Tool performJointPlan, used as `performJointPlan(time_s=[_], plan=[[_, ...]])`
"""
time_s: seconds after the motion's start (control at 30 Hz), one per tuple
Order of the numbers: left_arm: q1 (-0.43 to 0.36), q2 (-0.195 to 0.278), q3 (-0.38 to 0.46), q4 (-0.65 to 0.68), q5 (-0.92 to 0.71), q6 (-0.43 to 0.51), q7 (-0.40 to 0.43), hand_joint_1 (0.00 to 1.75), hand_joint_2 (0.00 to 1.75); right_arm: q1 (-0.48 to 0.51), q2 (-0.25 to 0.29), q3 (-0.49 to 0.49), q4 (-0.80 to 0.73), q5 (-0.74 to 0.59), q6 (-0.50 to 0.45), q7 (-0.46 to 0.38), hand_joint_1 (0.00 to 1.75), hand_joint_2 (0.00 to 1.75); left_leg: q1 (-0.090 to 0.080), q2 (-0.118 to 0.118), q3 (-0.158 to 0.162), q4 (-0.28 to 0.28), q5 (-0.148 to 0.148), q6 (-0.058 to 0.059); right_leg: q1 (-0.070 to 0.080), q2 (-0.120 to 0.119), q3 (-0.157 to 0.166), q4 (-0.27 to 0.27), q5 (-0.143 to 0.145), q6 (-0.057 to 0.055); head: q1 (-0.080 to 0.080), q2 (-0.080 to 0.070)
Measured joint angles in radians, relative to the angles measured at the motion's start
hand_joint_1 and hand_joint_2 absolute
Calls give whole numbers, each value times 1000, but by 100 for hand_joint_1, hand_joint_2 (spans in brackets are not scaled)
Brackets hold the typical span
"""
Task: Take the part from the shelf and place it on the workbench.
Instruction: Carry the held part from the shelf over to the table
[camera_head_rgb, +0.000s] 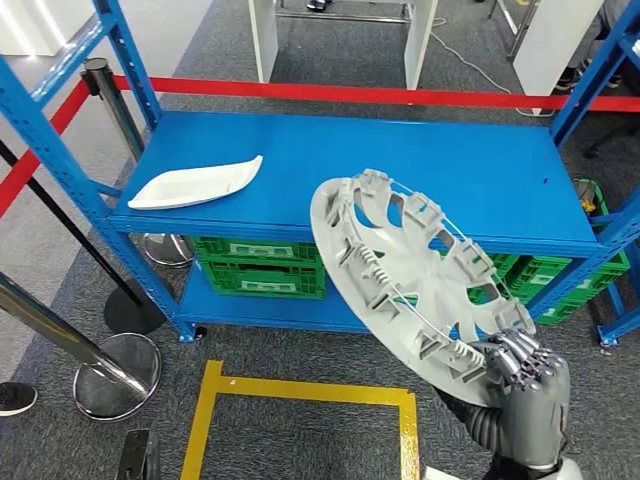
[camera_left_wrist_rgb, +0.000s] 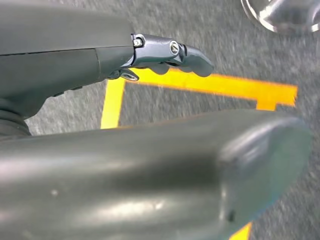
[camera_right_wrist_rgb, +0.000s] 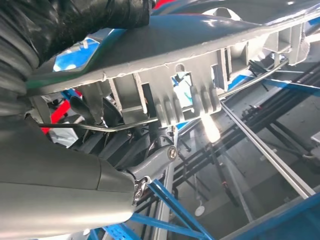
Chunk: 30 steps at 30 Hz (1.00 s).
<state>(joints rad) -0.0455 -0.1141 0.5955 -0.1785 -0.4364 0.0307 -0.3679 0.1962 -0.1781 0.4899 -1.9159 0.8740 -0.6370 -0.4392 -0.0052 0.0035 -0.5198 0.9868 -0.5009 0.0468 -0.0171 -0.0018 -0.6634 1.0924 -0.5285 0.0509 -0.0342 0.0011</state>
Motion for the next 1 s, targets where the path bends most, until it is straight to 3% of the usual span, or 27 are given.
performJointPlan(time_s=[0.07,0.1,0.13,0.17,0.23,0.3,0.33,0.37,0.43,0.47,0.5,0.57,0.6,0.63,0.67,0.7,0.73,0.8,0.87,0.93,1.0], plan=[[-5,0,0,0,-9,1,4,0,0,8,-1,-3,-5,6,-2,8,175,175,-4,0,-29,1,23,7,0,0,-24,119,-91,2,4,0],[-7,-1,-1,0,-13,1,6,0,0,11,-1,-5,-7,9,-2,10,175,175,-6,1,-45,2,35,8,1,0,-25,170,-106,2,4,0],[-10,-2,-1,0,-17,1,8,0,0,14,-2,-6,-9,11,-4,13,175,175,-7,1,-61,4,46,7,3,0,-15,197,-95,1,4,0],[-11,-3,-1,0,-20,1,9,0,0,17,-2,-7,-11,13,-4,15,175,175,-8,2,-75,5,57,6,5,0,9,193,-67,-1,4,0],[-15,-6,-2,0,-24,1,10,0,0,21,-2,-9,-16,14,-6,19,175,175,-9,2,-100,7,77,2,9,0,106,88,-16,-9,4,0],[-18,-7,-2,-2,-25,1,11,0,0,22,-2,-10,-24,15,-6,21,175,175,-11,2,-117,11,97,-5,13,0,217,-72,-25,-17,4,0],[-20,-8,-3,-2,-25,1,11,0,0,22,-2,-10,-28,16,-7,22,175,175,-11,2,-124,12,108,-10,16,0,249,-126,-39,-19,4,0],[-21,-8,-3,-3,-27,1,12,0,0,23,-3,-10,-32,17,-9,23,175,175,-10,2,-131,10,121,-14,19,1,259,-153,-44,-21,5,0],[-22,-7,-3,-4,-33,1,16,0,0,29,-4,-10,-37,23,-14,30,175,175,-8,0,-148,11,125,-25,16,-1,244,-160,-31,-26,6,0],[-22,-6,-3,-4,-36,1,19,0,0,33,-5,-11,-40,26,-15,34,175,175,-6,-1,-157,29,100,-32,13,-2,234,-159,-22,-31,4,0],[-22,-5,-3,-4,-39,2,21,0,0,37,-6,-12,-43,29,-17,38,175,175,-4,-2,-168,68,56,-40,10,-4,223,-157,-12,-37,2,0],[-25,-7,-4,-5,-45,2,26,0,0,43,-7,-14,-48,32,-21,43,175,175,3,-3,-191,200,-44,-52,11,-6,199,-145,1,-45,-3,0],[-27,-7,-4,-5,-47,2,27,0,0,47,-8,-14,-50,33,-23,44,175,175,5,-3,-198,261,-68,-56,11,-7,185,-138,6,-46,-3,0],[-29,-7,-5,-5,-49,2,29,0,0,50,-9,-14,-53,34,-26,45,175,175,7,-3,-194,296,-69,-58,11,-7,172,-129,9,-46,-3,0],[-31,-8,-5,-5,-52,1,29,0,0,53,-9,-14,-56,34,-27,46,175,175,8,-3,-176,296,-51,-58,11,-7,159,-119,11,-45,-3,0],[-32,-8,-6,-6,-53,1,30,0,0,56,-9,-14,-59,35,-28,47,175,175,8,-3,-142,257,-24,-56,11,-6,148,-110,12,-45,-3,0],[-34,-8,-6,-7,-55,2,30,0,0,59,-10,-14,-62,35,-29,48,175,175,8,-4,-101,197,-5,-52,11,-6,140,-101,13,-44,-3,0],[-36,-8,-8,-8,-55,2,31,0,0,64,-10,-14,-68,37,-30,51,175,175,5,-6,-35,86,4,-41,13,-7,126,-87,15,-37,-2,0],[-36,-8,-11,-9,-56,2,32,0,0,66,-10,-14,-74,39,-31,55,175,175,-1,-7,-21,48,-1,-30,12,-8,111,-82,28,-24,-3,0],[-36,-11,-12,-9,-56,3,33,0,0,69,-12,-15,-78,41,-31,57,175,175,1,-6,-29,32,10,-18,9,-4,94,-77,29,-10,-3,0],[-40,-13,-13,-10,-56,3,33,0,0,71,-15,-15,-82,42,-32,58,175,175,5,-6,-37,15,18,-6,8,2,61,-24,-22,-4,0,0]])
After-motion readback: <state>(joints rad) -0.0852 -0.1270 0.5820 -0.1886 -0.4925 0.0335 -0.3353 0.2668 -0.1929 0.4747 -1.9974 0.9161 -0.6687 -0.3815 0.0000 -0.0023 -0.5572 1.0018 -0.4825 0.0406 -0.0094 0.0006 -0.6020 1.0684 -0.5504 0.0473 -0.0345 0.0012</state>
